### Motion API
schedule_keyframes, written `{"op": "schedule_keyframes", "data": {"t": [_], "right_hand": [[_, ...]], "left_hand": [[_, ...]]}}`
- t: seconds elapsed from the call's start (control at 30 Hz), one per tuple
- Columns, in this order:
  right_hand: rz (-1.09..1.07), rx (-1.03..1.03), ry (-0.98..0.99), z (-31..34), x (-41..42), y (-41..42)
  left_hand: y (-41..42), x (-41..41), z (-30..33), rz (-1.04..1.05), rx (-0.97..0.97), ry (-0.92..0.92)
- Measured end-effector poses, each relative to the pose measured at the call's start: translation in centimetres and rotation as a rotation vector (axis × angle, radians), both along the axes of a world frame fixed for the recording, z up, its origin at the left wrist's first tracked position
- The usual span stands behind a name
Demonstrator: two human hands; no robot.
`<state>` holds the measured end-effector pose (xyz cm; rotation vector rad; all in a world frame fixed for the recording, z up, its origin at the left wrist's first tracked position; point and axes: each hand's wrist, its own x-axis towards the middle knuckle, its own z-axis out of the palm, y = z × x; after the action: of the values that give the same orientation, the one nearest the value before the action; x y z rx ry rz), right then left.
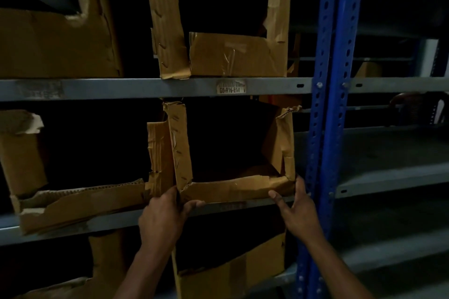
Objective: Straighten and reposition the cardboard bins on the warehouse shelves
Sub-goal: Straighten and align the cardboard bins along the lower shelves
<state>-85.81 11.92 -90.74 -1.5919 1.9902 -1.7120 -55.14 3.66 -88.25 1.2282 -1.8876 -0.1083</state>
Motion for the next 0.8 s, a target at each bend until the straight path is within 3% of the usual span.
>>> {"op": "schedule_keyframes", "data": {"t": [0.3,0.47,0.6,0.8], "right_hand": [[-0.086,0.054,0.078,-0.6,0.1,-1.3],[-0.113,0.061,0.067,-1.1,1.0,-1.6],[-0.270,0.063,0.078,-0.7,1.5,-2.3],[-0.341,0.042,0.056,-1.1,1.2,-2.1]], "left_hand": [[-0.3,0.9,-1.8,0.038,-0.059,0.033],[0.3,2.2,-2.7,0.140,-0.085,-0.056],[-1.7,1.4,-3.0,0.167,-0.116,-0.006],[-1.7,0.3,-3.7,0.170,-0.153,0.054]]}}
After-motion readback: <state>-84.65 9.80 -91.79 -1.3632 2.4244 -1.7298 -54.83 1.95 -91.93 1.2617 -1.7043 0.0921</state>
